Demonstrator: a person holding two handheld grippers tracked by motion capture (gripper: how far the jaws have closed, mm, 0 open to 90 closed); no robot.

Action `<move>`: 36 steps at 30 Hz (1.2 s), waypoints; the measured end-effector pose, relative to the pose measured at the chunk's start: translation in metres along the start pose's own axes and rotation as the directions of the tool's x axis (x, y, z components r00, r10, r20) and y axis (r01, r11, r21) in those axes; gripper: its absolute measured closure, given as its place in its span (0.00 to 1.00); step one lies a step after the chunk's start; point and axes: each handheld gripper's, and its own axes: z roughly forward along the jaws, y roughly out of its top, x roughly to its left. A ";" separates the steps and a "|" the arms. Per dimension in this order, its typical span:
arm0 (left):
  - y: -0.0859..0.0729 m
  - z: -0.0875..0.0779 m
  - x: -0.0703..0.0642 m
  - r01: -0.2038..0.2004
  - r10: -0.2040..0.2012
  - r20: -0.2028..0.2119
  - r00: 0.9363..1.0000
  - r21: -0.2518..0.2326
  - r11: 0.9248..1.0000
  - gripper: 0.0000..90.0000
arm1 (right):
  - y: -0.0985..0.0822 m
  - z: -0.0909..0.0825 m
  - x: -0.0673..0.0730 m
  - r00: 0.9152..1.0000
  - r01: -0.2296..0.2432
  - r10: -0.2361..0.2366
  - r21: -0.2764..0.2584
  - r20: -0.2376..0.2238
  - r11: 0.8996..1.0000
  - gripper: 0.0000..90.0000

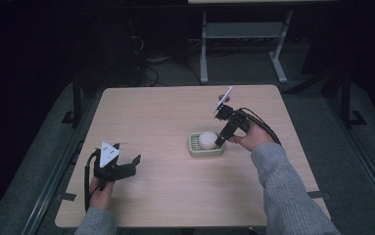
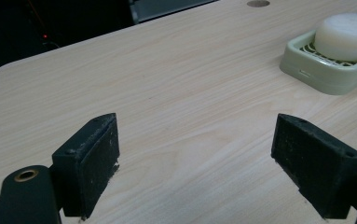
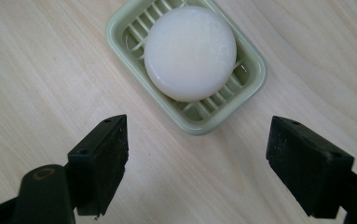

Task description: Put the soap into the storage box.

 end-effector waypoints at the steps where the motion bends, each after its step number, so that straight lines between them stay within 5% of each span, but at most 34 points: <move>1: 0.000 0.000 0.000 0.000 0.000 0.000 1.000 0.000 1.000 0.16 | 0.000 0.000 0.000 1.000 0.000 0.000 0.000 0.000 1.000 0.22; 36: 0.000 0.000 0.000 0.002 -0.002 0.003 1.000 0.000 1.000 0.16 | -0.035 -0.010 0.004 1.000 -0.019 0.019 -0.025 -0.002 1.000 0.22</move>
